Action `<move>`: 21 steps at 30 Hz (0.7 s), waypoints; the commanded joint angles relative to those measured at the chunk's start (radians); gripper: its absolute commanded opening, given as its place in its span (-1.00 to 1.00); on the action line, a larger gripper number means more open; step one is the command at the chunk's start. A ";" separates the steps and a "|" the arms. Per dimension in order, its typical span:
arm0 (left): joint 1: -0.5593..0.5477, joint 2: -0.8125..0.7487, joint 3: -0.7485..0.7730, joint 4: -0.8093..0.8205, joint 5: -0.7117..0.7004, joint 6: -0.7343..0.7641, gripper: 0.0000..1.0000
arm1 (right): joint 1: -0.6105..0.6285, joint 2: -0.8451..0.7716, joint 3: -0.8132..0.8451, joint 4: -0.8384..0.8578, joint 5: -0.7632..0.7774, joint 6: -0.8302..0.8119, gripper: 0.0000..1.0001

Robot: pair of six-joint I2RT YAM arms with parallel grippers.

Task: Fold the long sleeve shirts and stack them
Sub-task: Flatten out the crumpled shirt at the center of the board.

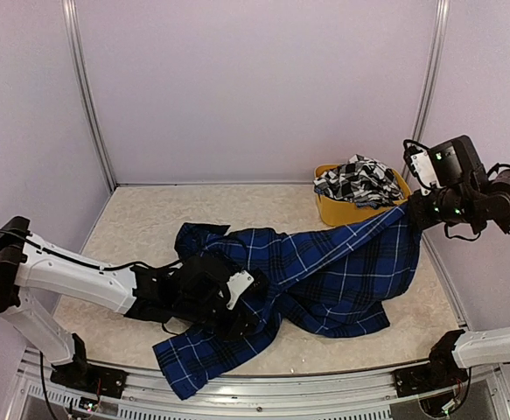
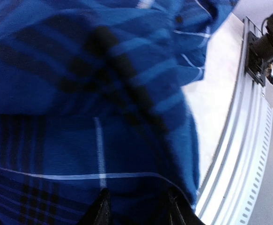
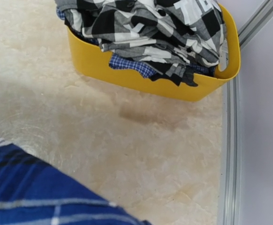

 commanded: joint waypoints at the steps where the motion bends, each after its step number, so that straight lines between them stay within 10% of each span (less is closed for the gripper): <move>1: -0.088 0.034 -0.036 0.085 0.018 -0.049 -0.25 | -0.017 -0.008 -0.019 0.027 0.002 -0.012 -1.00; 10: -0.115 -0.007 -0.055 0.019 -0.086 -0.030 0.00 | -0.026 -0.006 -0.044 0.038 0.001 -0.025 -1.00; 21: 0.138 -0.342 -0.213 0.069 -0.103 -0.132 0.65 | -0.031 -0.021 -0.078 0.060 -0.026 -0.025 -1.00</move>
